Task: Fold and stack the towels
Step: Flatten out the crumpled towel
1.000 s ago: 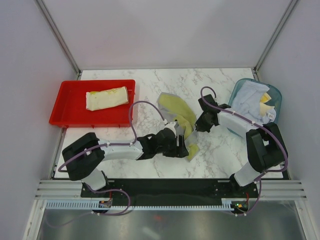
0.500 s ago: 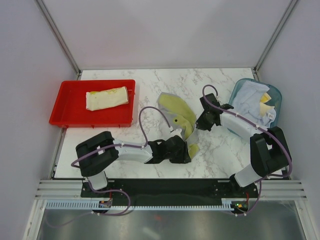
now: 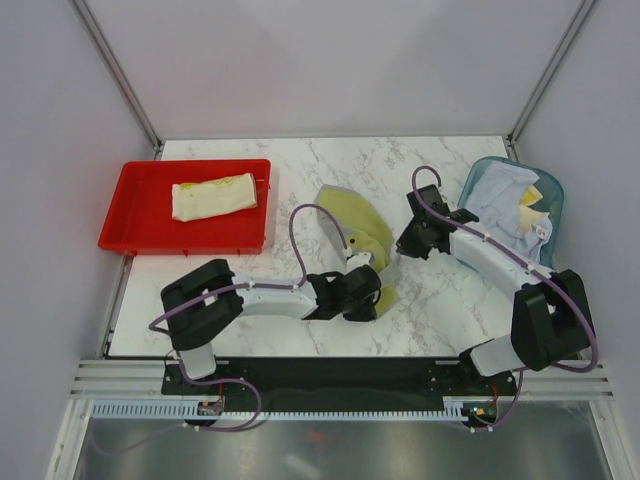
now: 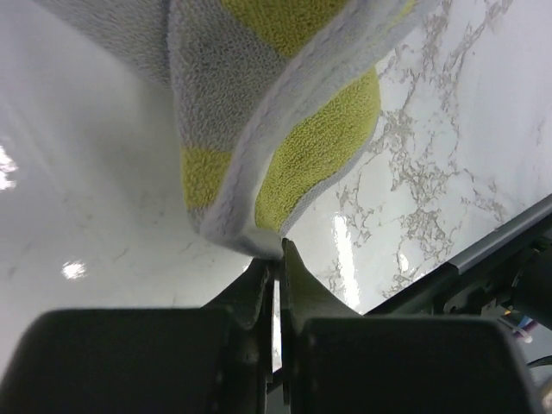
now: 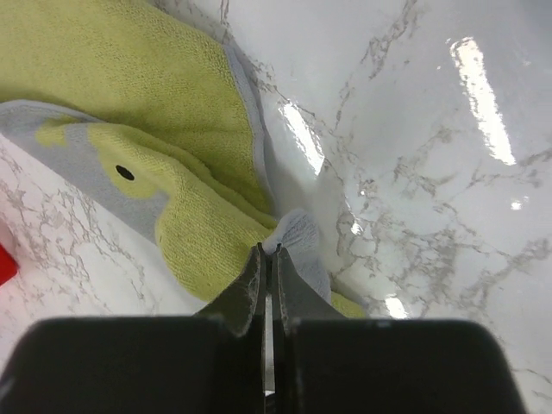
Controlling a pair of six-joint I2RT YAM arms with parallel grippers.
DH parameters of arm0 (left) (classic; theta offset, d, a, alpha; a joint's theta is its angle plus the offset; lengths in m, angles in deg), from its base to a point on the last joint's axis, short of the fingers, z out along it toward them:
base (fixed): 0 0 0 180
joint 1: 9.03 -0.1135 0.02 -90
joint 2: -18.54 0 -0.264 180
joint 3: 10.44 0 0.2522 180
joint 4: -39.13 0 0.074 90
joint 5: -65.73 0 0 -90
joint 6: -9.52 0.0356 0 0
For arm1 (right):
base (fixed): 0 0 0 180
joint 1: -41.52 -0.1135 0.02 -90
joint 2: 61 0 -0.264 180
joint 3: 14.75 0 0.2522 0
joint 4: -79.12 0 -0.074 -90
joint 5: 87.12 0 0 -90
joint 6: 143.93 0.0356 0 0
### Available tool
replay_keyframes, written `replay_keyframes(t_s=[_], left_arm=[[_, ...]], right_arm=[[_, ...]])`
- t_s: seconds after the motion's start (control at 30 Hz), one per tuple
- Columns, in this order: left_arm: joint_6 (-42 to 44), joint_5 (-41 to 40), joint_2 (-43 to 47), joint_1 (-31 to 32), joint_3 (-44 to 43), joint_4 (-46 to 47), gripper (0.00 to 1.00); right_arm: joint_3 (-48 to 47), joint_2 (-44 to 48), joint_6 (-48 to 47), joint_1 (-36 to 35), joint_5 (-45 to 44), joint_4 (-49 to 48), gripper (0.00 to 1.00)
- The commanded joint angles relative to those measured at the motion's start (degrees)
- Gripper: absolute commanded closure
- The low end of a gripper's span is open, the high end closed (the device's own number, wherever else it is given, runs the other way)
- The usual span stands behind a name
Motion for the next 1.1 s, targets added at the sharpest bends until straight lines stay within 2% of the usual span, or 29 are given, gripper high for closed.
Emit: replay_keyframes(t_s=[0.0, 0.03, 0.07, 0.13, 0.17, 0.2, 0.27, 0.33, 0.47, 0.67, 0.77, 0.87, 0.9, 0.97, 1.0, 1.03, 1.07], left_arm=[[8.13, -7.34, 6.52, 0.32, -6.0, -11.53, 0.98], [11.38, -10.06, 9.07, 0.32, -7.32, -15.74, 0.98], [19.33, -10.78, 13.27, 0.24, -8.99, -17.78, 0.98], [27.89, -9.83, 17.34, 0.24, -15.31, -23.04, 0.98], [35.68, -9.3, 20.23, 0.24, -17.68, -25.68, 0.98], [38.02, -9.64, 21.21, 0.24, -23.45, -29.02, 0.98], [43.81, -9.9, 23.23, 0.24, -28.67, -38.48, 0.98], [45.94, -10.79, 26.13, 0.32, -35.26, -46.05, 0.98], [46.83, -8.33, 30.36, 0.32, -44.84, -54.16, 0.98], [52.8, -9.11, 29.49, 0.32, -55.3, -58.58, 0.98], [58.42, -13.5, 27.9, 0.32, -57.6, -57.44, 0.98], [67.38, -20.35, 26.41, -0.72, -54.99, -52.27, 0.98], [68.96, -20.02, 25.88, -2.12, -54.02, -50.69, 0.98], [69.69, -14.34, 22.39, -11.15, -53.92, -48.65, 0.98], [68.9, -5.86, 21.15, -15.11, -54.18, -48.47, 0.98], [68.11, -1.95, 19.39, -21.93, -54.09, -47.25, 0.98], [68.36, 0.53, 16.33, -24.44, -53.66, -46.11, 0.98]], right_arm=[[-5.86, 4.65, -5.36, 1.73, -2.38, 1.94, 1.0], [-7.8, 5.62, -6.69, 1.92, -2.83, 2.82, 1.0], [-9.91, 7.55, -7.92, 2.09, -3.44, 3.43, 1.0], [-17.55, 9.14, -11.6, 2.09, -3.54, 5.45, 1.0], [-20.28, 10.54, -12.67, 2.09, -3.79, 6.42, 1.0], [-25.61, 11.16, -13.29, 2.09, -4.15, 7.56, 1.0], [-30.21, 13.7, -14.35, 2.09, -4.41, 10.55, 1.0], [-35.14, 17.12, -14.17, 2.09, -3.63, 12.05, 1.0], [-39.81, 23.19, -11.2, 2.09, -2.57, 12.58, 1.0], [-40.26, 28.56, -6.27, 2.09, -2.31, 6.62, 1.0], [-39.64, 27.79, -5.38, 2.18, -3.61, 3.44, 1.0], [-40.43, 23.4, -8.01, 2.09, -6.78, 3.44, 1.0], [-39.04, 22.43, -8.37, 2.09, -8.09, 2.83, 1.0], [-37.02, 18.65, -9.07, 2.09, -13.36, 2.56, 1.0], [-36.57, 17.16, -9.68, 2.09, -14.68, 1.78, 1.0], [-36.22, 15.49, -10.91, 2.18, -16.18, -0.14, 1.0], [-36.21, 11.65, -11.44, 2.62, -16.36, -1.29, 1.0]])
